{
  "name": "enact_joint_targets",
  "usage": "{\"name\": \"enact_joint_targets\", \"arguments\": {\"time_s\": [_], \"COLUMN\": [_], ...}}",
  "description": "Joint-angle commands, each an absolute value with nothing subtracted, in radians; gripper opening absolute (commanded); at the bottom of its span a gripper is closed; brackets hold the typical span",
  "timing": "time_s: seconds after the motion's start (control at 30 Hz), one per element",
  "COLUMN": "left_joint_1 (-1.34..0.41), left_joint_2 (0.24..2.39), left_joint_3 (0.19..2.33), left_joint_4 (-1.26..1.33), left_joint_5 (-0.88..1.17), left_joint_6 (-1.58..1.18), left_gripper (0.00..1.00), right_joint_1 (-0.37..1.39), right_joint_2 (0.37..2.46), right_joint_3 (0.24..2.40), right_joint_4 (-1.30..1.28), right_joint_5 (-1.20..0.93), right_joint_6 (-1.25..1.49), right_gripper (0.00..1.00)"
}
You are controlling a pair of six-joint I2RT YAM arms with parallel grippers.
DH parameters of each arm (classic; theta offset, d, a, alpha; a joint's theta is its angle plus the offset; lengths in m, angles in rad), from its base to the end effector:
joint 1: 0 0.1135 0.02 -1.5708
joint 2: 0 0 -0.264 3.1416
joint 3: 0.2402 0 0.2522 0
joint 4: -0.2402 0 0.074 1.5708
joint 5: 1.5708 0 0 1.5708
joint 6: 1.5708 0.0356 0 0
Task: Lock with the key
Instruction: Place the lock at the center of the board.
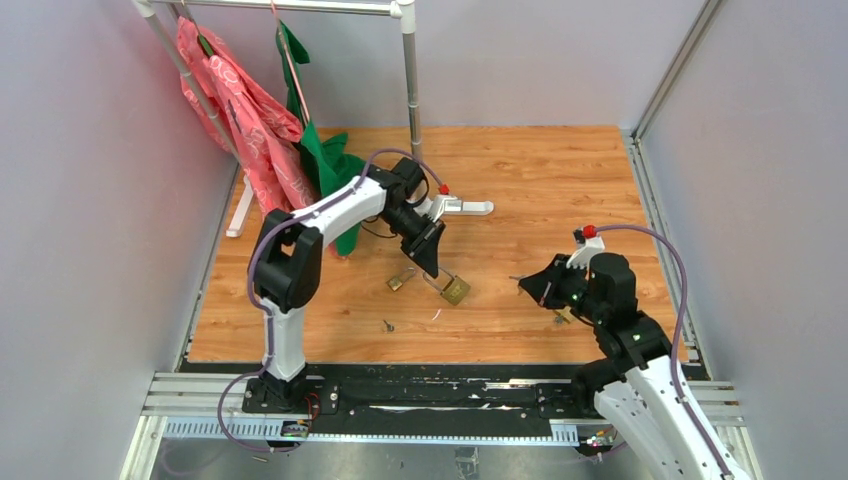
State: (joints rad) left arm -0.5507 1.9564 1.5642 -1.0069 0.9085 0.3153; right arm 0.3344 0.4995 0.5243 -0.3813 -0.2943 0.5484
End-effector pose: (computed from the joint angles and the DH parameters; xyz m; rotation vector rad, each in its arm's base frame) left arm 0.3134 -0.2254 0.2254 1.2672 2.4641 -1.3705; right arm 0.1222 0.0534 0.2683 0.0089 2.0113 0.8619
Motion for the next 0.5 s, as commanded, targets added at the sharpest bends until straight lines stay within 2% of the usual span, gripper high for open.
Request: {"name": "enact_joint_targets", "arguments": {"time_s": [0.0, 0.3, 0.47], "left_joint_1": [-0.571, -0.577, -0.57], "left_joint_2": [2.039, 2.294, 2.394], "left_joint_3": [1.627, 1.809, 1.901], "left_joint_4": [-1.134, -1.151, -1.15], "left_joint_5": [1.017, 1.193, 1.127], "left_joint_6": [0.431, 0.462, 0.394], "left_gripper": [0.0, 0.0, 0.0], "right_joint_1": [0.341, 0.341, 0.341], "right_joint_2": [0.483, 0.496, 0.449], "right_joint_3": [0.56, 0.535, 0.531], "right_joint_4": [-0.469, -0.442, -0.461], "right_joint_5": [-0.234, -0.281, -0.267], "right_joint_6": [0.495, 0.502, 0.499], "right_gripper": [0.0, 0.0, 0.0]}}
